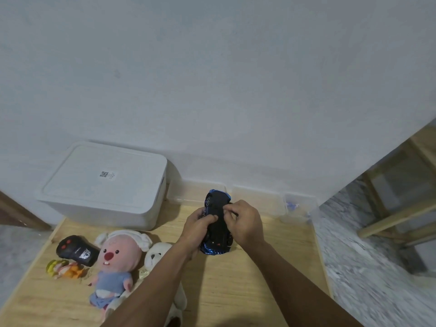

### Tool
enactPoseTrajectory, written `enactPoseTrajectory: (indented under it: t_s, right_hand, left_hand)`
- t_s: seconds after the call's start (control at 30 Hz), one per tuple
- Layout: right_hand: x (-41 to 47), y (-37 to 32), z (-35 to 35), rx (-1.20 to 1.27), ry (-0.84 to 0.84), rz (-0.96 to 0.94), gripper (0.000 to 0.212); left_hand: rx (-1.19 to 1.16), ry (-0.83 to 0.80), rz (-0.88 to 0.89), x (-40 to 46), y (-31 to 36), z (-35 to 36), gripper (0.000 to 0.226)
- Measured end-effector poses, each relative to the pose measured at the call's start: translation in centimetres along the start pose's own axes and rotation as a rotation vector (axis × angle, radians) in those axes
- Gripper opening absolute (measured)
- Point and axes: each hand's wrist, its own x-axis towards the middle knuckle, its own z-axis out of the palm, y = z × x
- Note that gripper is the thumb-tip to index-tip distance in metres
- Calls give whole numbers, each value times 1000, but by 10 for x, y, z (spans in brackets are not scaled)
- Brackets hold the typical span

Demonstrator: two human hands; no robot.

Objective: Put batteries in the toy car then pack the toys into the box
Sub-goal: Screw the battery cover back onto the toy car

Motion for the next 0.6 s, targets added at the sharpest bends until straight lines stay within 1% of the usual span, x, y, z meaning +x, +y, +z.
enactPoseTrajectory:
  t_s: [0.17, 0.33, 0.43, 0.6]
  right_hand:
    - [-10, -2, 4, 13, 80, -24, 23]
    - [-15, -6, 4, -85, 116, -50, 30]
    - [-17, -7, 5, -114, 132, -78, 37]
    - [-20, -7, 4, -150, 128, -116, 36]
  left_hand:
    - [15, 16, -2, 0, 1, 1, 20]
    - [27, 14, 4, -1, 3, 2, 20]
    - [37, 12, 8, 1, 2, 1, 20]
    - [75, 16, 14, 2, -2, -1, 20]
